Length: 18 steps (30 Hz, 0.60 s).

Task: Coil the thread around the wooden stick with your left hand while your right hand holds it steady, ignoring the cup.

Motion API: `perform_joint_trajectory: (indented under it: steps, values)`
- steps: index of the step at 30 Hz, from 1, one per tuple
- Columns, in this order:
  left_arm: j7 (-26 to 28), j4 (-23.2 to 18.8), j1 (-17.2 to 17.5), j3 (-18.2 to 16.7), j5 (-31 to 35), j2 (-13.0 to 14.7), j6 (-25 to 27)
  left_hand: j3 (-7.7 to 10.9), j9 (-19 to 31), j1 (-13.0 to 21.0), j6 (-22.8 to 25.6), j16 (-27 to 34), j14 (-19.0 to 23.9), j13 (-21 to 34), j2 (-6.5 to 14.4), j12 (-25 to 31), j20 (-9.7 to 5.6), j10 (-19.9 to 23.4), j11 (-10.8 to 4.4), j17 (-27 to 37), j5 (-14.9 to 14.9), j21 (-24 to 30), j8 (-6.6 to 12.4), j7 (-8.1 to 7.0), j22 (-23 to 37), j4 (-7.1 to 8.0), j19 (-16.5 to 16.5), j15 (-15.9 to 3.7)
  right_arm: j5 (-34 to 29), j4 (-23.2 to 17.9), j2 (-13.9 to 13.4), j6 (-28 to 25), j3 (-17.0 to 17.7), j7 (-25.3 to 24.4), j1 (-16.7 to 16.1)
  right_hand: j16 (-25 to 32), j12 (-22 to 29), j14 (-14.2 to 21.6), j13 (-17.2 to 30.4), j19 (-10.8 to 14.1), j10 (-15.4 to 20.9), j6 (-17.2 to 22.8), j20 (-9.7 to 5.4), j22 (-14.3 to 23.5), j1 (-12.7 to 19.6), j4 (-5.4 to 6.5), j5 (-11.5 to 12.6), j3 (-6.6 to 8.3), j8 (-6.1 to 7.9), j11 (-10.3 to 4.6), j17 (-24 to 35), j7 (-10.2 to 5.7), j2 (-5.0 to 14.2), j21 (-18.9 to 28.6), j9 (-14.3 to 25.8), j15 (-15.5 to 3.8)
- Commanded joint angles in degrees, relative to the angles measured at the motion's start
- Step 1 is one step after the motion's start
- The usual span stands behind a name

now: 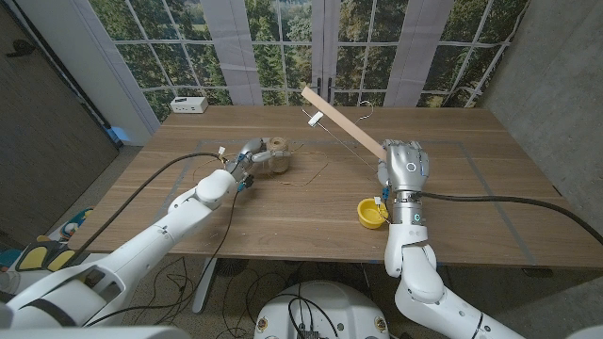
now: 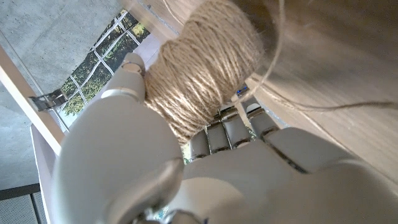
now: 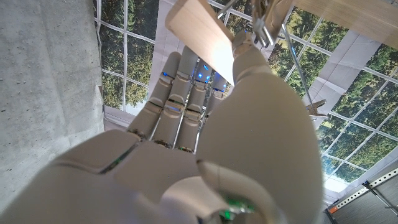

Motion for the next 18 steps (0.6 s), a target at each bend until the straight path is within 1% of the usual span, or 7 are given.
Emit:
perform_joint_trajectory:
  steps: [1, 4, 6, 11, 14, 18]
  values:
    - [4.0, -8.0, 1.8, -2.6, 2.1, 3.2, 2.8, 5.32, 0.5, 3.0, 9.4, 0.3, 1.5, 0.7, 10.2, 1.1, 0.05, 17.0, -9.02, 0.0, 0.1, 0.5, 0.49, -1.33, 0.0, 4.56, 0.6, -5.68, 3.4, -1.0, 0.7, 2.0, 1.9, -4.1, -2.0, -0.1, -0.1, 10.0, 0.1, -0.2, 3.8, 4.2, -4.83, 0.0, 6.2, 0.24, 3.3, 0.21, 1.14, -3.34, 0.4, -3.87, 6.76, 0.5, 3.2, -13.09]
    - [3.9, -8.1, 1.9, -3.1, 1.5, 3.2, 2.6, 5.45, 0.7, 3.1, 9.7, 0.2, 1.9, 1.0, 10.2, 1.2, -0.01, 17.1, -8.98, 0.0, 0.1, 0.6, 0.60, -1.29, 0.0, 4.62, 0.7, -5.87, 3.9, -1.2, 0.6, 2.5, 2.1, -5.0, -2.5, -0.2, -0.1, 10.0, 0.1, -0.3, 3.9, 4.2, -4.85, -0.1, 6.2, 0.24, 3.3, 0.19, 1.13, -3.32, 0.5, -3.83, 6.75, 0.7, 3.2, -13.08]
    - [4.4, -9.1, 1.8, -3.2, 2.6, 3.8, 3.7, 5.51, 0.8, 3.1, 9.8, 0.2, 2.0, 1.1, 10.1, 1.3, -0.07, 17.2, -8.78, 0.0, 0.1, 0.7, 0.65, -1.36, 0.0, 4.63, 0.7, -5.93, 4.1, -1.3, 0.7, 2.6, 2.4, -5.7, -2.9, -0.3, -0.1, 10.0, 0.1, -0.4, 3.8, 4.2, -4.88, -0.2, 6.2, 0.24, 3.3, 0.18, 1.13, -3.29, 0.6, -3.87, 6.76, 0.8, 3.2, -13.07]
    - [4.2, -9.1, 1.4, -4.1, 1.3, 3.5, 3.4, 5.65, 1.0, 3.1, 10.1, 0.1, 2.4, 1.5, 9.9, 1.5, -0.11, 17.4, -8.80, -0.1, 0.1, 0.8, 0.75, -1.41, 0.0, 4.66, 0.8, -6.09, 5.1, -1.7, 0.7, 3.5, 3.0, -7.5, -3.9, -0.5, -0.2, 10.1, 0.2, -0.6, 3.8, 4.1, -4.92, -0.3, 6.2, 0.24, 3.4, 0.16, 1.13, -3.33, 0.8, -3.90, 6.77, 1.1, 3.2, -13.09]
    - [3.2, -8.8, 0.7, -4.5, 0.2, 3.3, 3.2, 5.70, 1.1, 3.1, 10.2, 0.0, 2.6, 1.6, 9.9, 1.6, -0.17, 17.4, -8.83, -0.1, 0.1, 0.9, 0.80, -1.39, 0.0, 4.69, 0.9, -6.10, 5.6, -2.0, 0.7, 4.3, 3.3, -8.5, -4.3, -0.5, -0.2, 10.1, 0.2, -0.7, 3.7, 4.1, -4.95, -0.3, 6.2, 0.25, 3.4, 0.14, 1.15, -3.42, 0.9, -3.90, 6.78, 1.2, 3.2, -13.09]
    - [3.1, -8.7, -0.1, -4.7, 0.0, 3.0, 2.9, 5.81, 1.3, 3.1, 10.3, 0.0, 3.0, 1.9, 9.8, 1.7, -0.26, 17.6, -9.03, -0.1, 0.1, 1.0, 0.81, -1.33, 0.0, 4.73, 1.0, -6.10, 5.4, -2.4, 0.3, 5.1, 2.9, -8.5, -4.3, -0.7, -0.2, 10.2, 0.3, -0.9, 3.8, 4.1, -4.94, -0.4, 6.2, 0.22, 3.4, 0.13, 1.16, -3.44, 1.0, -3.91, 6.76, 1.4, 3.2, -13.11]
